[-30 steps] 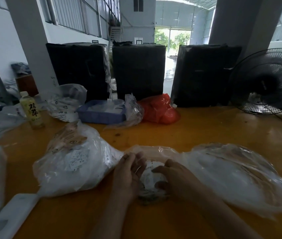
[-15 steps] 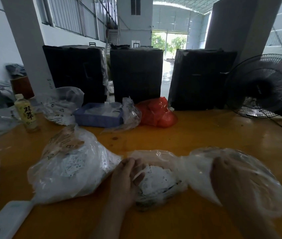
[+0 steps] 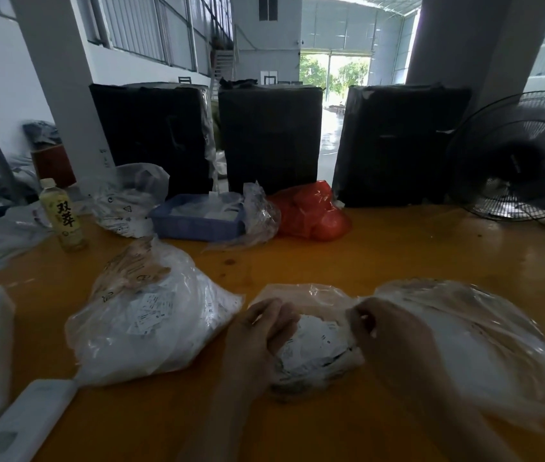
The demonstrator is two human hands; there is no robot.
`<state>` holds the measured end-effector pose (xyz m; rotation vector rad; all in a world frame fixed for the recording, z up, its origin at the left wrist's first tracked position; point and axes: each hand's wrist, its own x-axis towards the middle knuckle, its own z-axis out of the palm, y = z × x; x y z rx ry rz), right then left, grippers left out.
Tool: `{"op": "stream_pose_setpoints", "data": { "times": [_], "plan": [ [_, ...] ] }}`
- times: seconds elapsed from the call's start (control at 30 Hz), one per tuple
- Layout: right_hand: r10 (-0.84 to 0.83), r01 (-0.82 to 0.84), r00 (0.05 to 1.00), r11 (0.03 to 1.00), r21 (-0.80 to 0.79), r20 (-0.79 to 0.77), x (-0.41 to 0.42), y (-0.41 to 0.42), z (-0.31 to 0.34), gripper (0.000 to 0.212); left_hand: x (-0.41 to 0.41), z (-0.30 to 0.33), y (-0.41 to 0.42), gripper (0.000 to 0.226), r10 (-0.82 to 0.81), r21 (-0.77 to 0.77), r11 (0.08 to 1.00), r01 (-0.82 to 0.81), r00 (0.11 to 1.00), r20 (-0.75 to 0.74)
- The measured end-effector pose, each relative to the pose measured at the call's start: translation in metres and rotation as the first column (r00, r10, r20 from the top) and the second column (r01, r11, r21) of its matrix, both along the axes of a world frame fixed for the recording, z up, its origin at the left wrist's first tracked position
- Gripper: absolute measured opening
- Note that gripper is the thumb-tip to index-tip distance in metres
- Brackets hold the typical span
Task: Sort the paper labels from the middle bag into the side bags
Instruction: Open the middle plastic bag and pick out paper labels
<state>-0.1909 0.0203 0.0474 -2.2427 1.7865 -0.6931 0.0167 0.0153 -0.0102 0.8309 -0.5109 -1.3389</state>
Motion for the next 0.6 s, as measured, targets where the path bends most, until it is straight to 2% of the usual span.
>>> {"op": "stream_pose_setpoints", "data": {
  "times": [0.03,0.1,0.17,0.27,0.33,0.4,0.47,0.53,0.6],
  "plan": [
    [0.065,-0.077,0.988,0.994,0.082,0.137,0.018,0.001,-0.004,0.012,0.001,0.000,0.000,0.044,-0.007,0.007,1.000,0.007,1.000,0.017],
    [0.134,-0.221,0.928,0.950,0.222,0.348,0.049,0.000,-0.014,0.033,0.004,0.000,0.000,0.042,-0.037,0.036,0.999,0.034,0.996,0.079],
    [0.165,-0.285,0.885,0.932,0.226,0.436,0.067,-0.007,-0.027,0.041,0.006,0.002,0.003,0.038,-0.068,0.054,0.997,0.061,0.989,0.133],
    [0.158,-0.292,0.826,0.941,0.171,0.542,0.072,-0.022,-0.026,0.012,0.005,0.009,0.007,0.031,-0.065,0.059,0.997,0.056,0.987,0.147],
    [0.157,-0.287,0.798,0.948,0.137,0.582,0.070,-0.031,-0.023,0.005,0.002,0.012,0.009,0.027,-0.066,0.054,0.997,0.059,0.987,0.146],
    [0.194,-0.282,0.805,0.956,0.076,0.560,0.067,-0.038,-0.019,0.007,0.003,0.011,0.007,0.024,-0.054,0.065,0.997,0.045,0.988,0.145],
    [0.267,-0.309,0.857,0.951,0.024,0.441,0.062,-0.043,-0.016,0.005,0.006,0.013,0.005,0.023,-0.074,0.087,0.994,0.059,0.982,0.172],
    [0.361,-0.377,0.885,0.926,-0.001,0.293,0.058,-0.048,-0.014,0.006,0.013,0.016,0.006,0.028,-0.110,0.088,0.992,0.086,0.941,0.321],
    [0.407,-0.416,0.885,0.909,-0.009,0.228,0.054,-0.053,-0.015,0.007,0.019,0.016,0.006,0.026,-0.160,0.085,0.987,0.136,0.868,0.470]
  ]
}}
